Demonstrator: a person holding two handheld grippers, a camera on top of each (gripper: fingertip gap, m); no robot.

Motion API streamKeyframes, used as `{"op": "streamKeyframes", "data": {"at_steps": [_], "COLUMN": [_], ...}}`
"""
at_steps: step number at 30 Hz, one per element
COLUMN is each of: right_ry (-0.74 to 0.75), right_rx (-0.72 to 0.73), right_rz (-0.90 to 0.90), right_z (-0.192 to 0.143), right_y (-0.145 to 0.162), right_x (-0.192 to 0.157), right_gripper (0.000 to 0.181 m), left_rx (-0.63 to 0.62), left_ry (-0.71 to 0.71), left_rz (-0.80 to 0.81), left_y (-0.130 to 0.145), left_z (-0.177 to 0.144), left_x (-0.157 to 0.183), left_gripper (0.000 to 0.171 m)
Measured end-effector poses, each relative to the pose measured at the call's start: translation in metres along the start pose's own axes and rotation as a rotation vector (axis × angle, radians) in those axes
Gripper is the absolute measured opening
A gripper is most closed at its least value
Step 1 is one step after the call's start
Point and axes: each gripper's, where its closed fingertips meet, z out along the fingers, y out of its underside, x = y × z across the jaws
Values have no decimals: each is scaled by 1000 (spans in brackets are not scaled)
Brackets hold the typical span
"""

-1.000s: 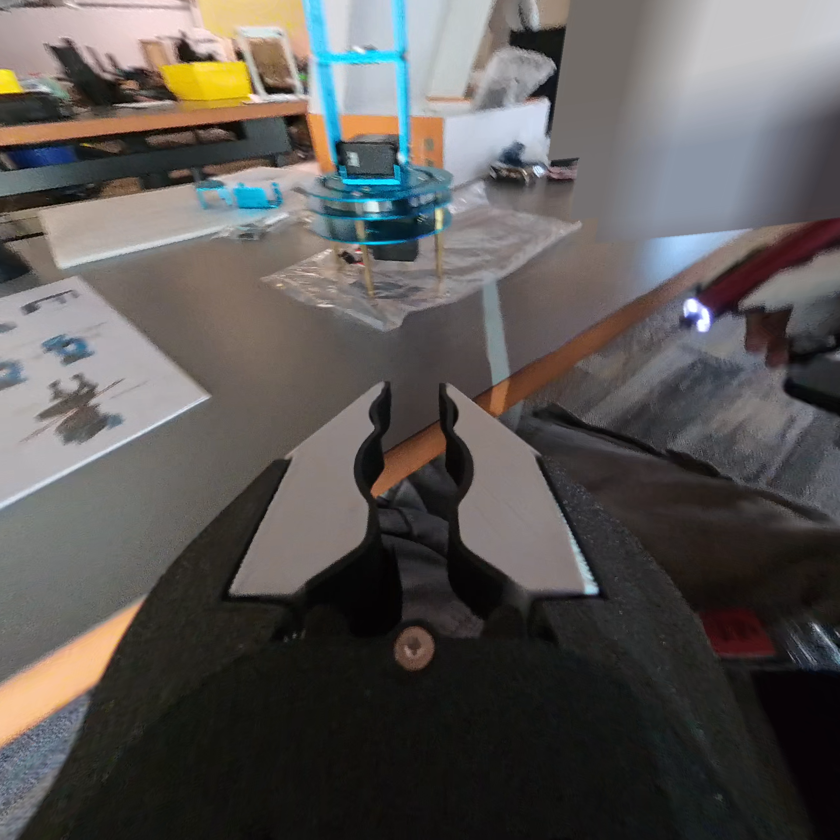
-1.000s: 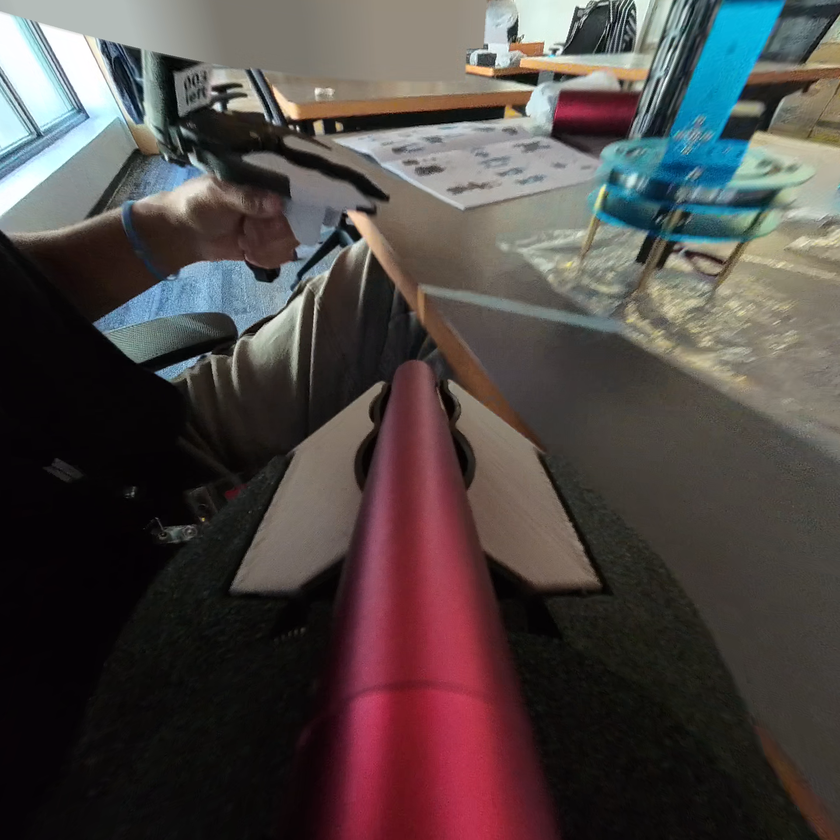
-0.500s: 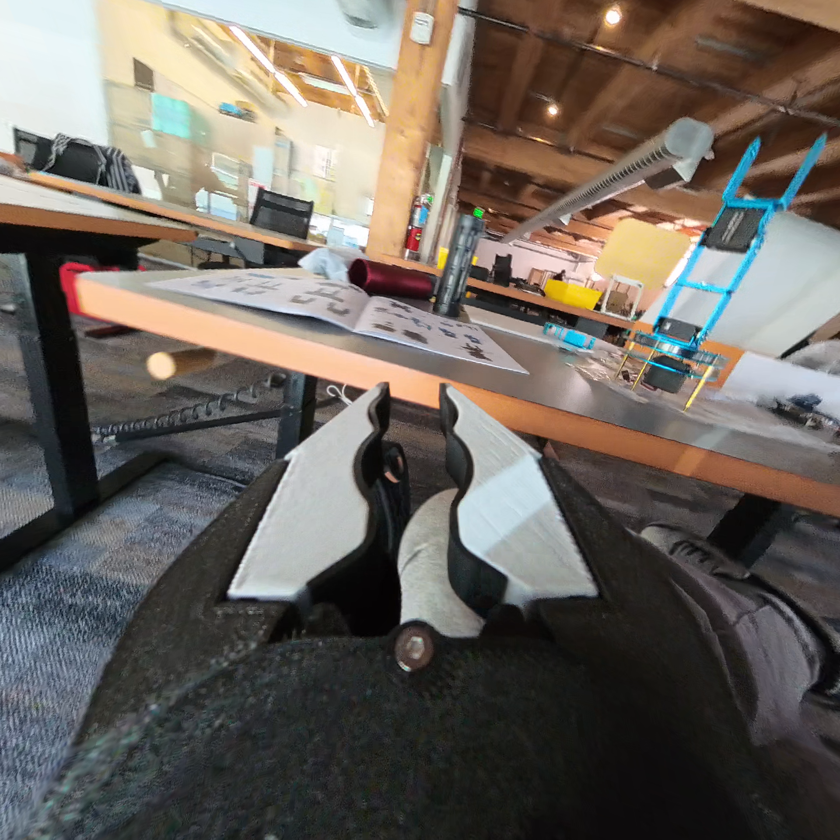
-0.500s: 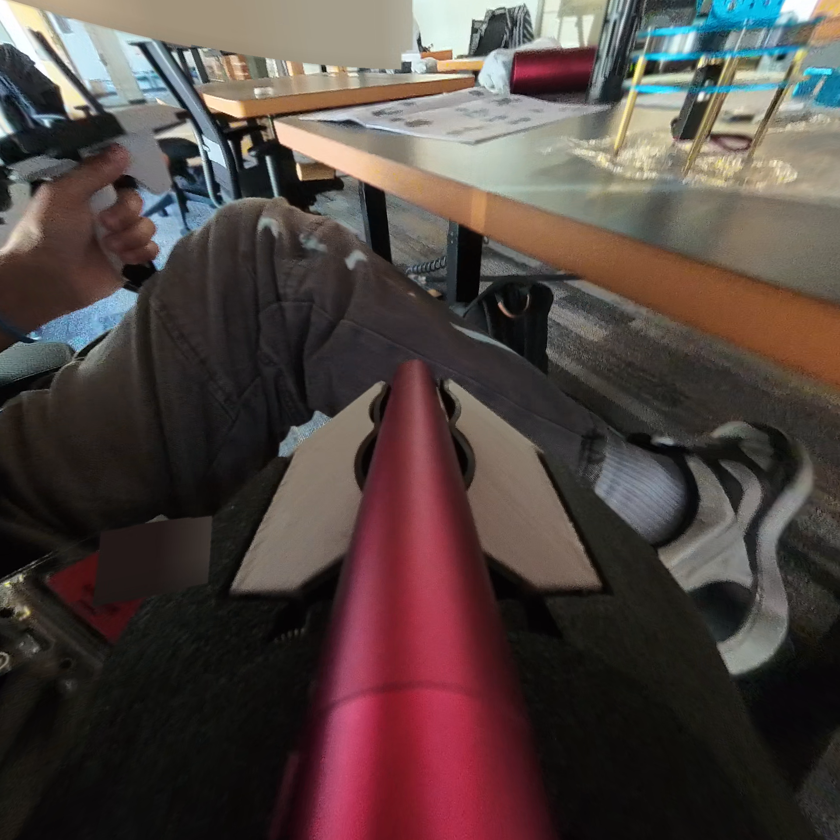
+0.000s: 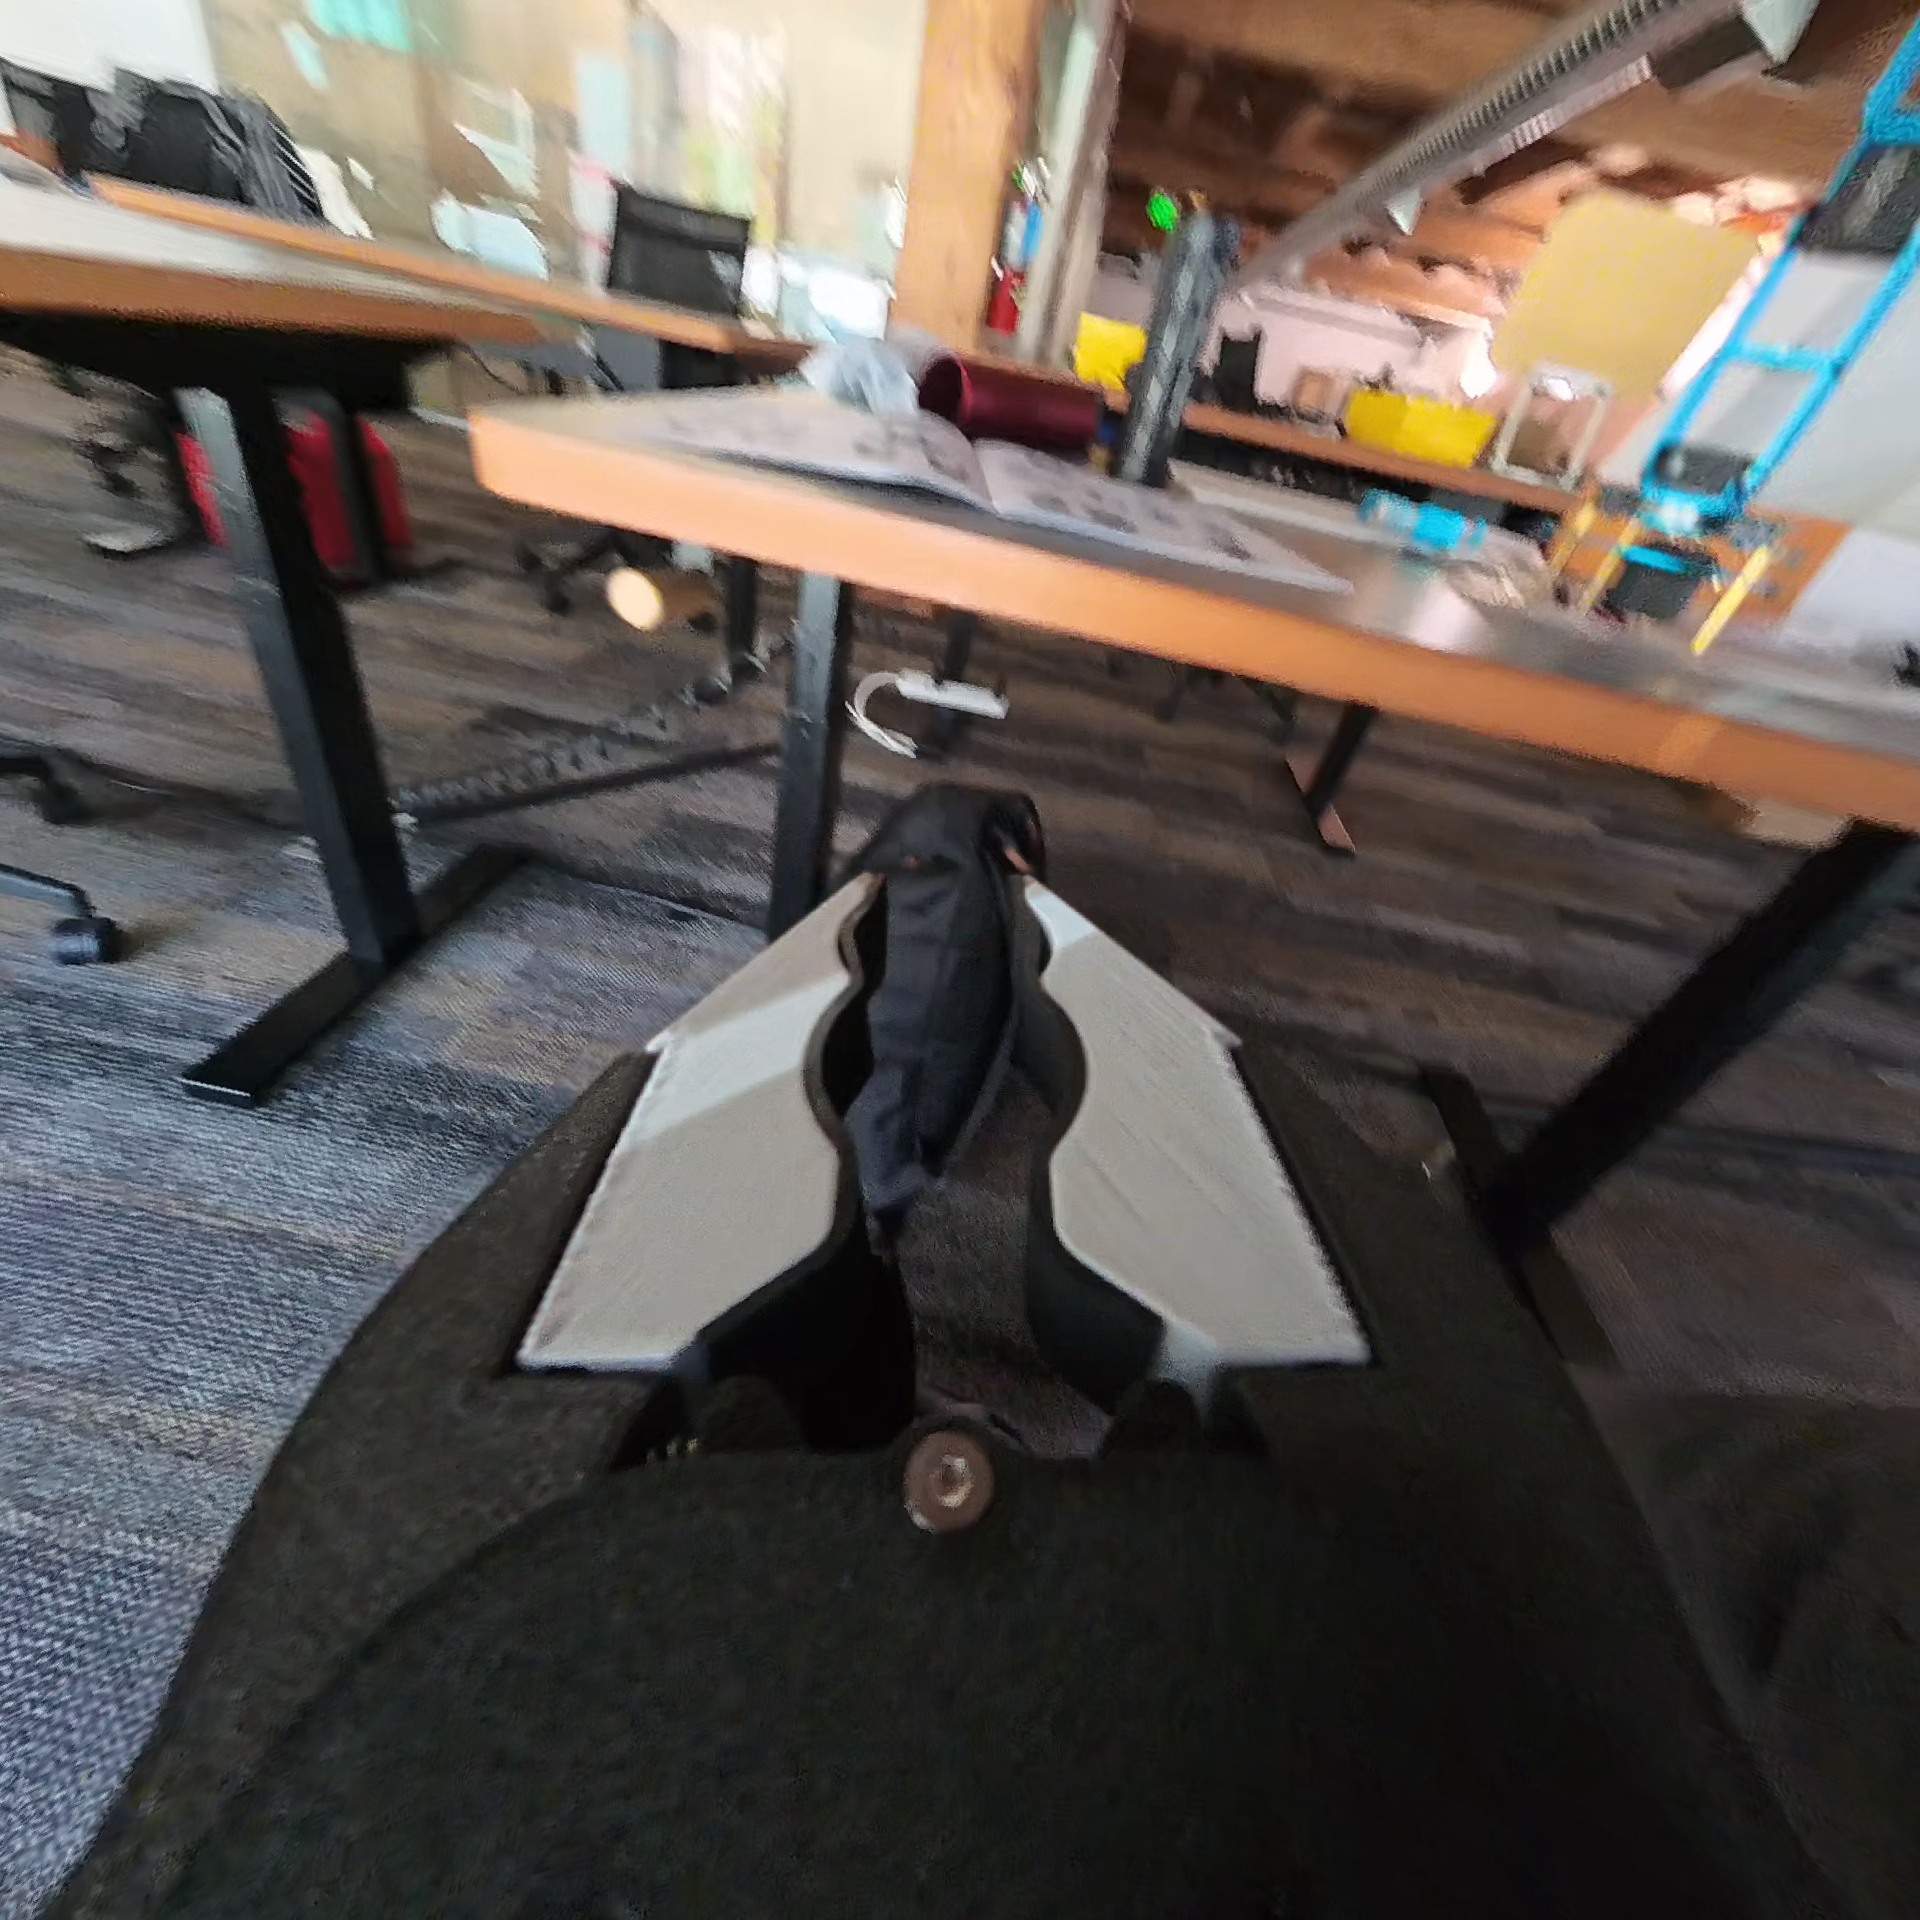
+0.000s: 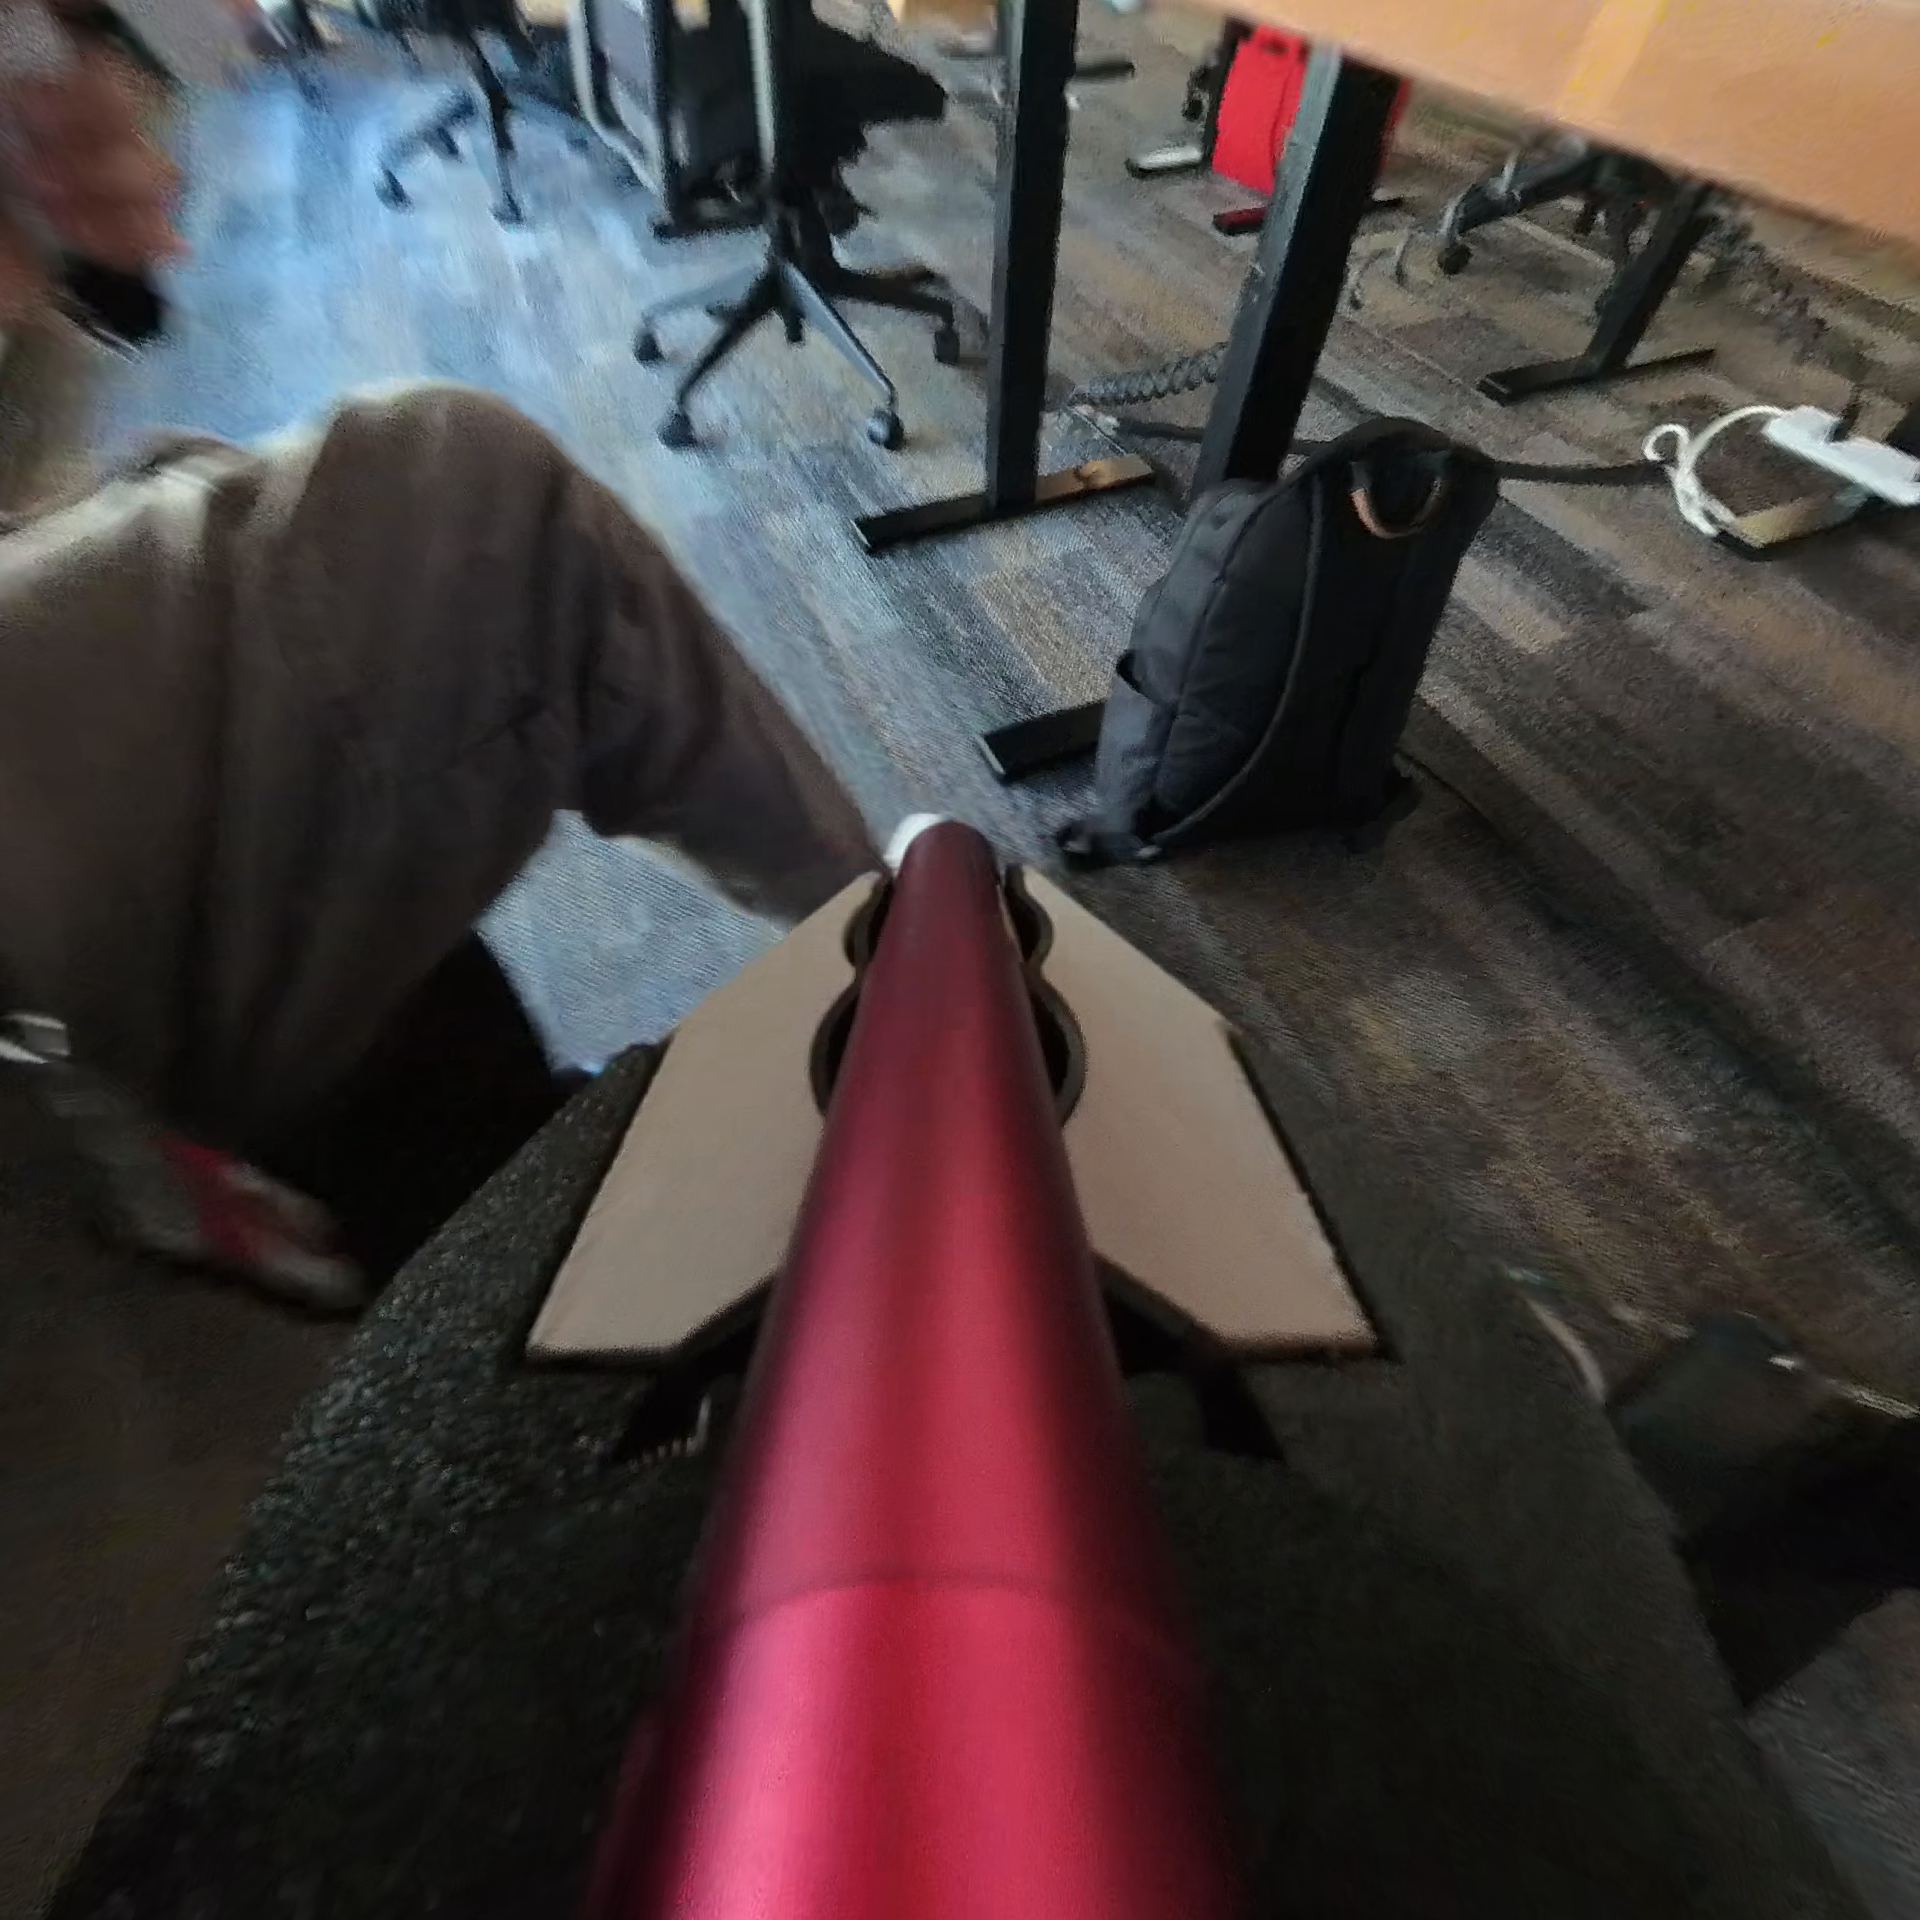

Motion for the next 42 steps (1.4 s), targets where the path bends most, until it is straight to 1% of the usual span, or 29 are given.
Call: {"op": "streamKeyframes", "data": {"at_steps": [1,2,4,5,7,8,9,10,11,12,13,14,16,18,19,21,23,25,27,29,31,35,42], "right_ry": [20,9,-54,-64,-77,-52,3,58,117,181,252,322,458,540,571,560,598,633,615,635,634,595,636], "right_rx": [-29,-46,-35,-30,5,14,5,-11,-49,-91,-116,-126,-119,-127,-135,-151,-151,-161,-170,-169,-207,-206,-205], "right_rz": [3,58,238,341,502,545,579,565,500,424,382,363,317,211,186,153,132,97,106,107,129,87,113], "right_z": [23,48,112,148,225,264,303,340,376,411,440,468,511,544,557,580,588,588,591,590,591,598,598], "right_y": [9,19,40,55,91,115,142,169,198,228,258,285,325,355,368,388,396,396,395,394,402,400,402], "right_x": [19,36,69,89,129,151,174,195,213,231,245,257,276,283,283,277,280,283,283,288,289,277,281], "right_gripper": [21,21,21,21,21,23,21,20,20,21,21,22,22,22,22,22,22,22,22,22,22,22,22], "left_rx": [-41,-87,-176,-205,-236,-242,-233,-222,-220,-228,-225,-190,-164,-180,-199,-226,-244,-271,-274,-279,-285,-296,-307], "left_ry": [39,74,80,62,-32,-95,-153,-206,-253,-289,-341,-381,-408,-421,-418,-435,-455,-479,-488,-487,-485,-497,-511], "left_rz": [11,39,148,225,408,512,612,690,727,728,739,735,722,744,745,747,775,791,774,772,790,804,795], "left_y": [10,22,49,62,83,91,98,105,113,122,121,113,107,112,116,121,127,132,134,136,137,141,143], "left_z": [8,17,36,45,65,74,83,90,95,99,103,106,109,108,107,101,94,89,85,84,84,77,69], "left_x": [5,10,7,1,-24,-40,-54,-65,-76,-84,-91,-94,-97,-106,-111,-122,-133,-144,-150,-152,-152,-158,-168], "left_gripper": [22,22,22,22,22,23,23,22,22,21,22,24,25,25,26,26,26,26,26,26,26,26,26]}}
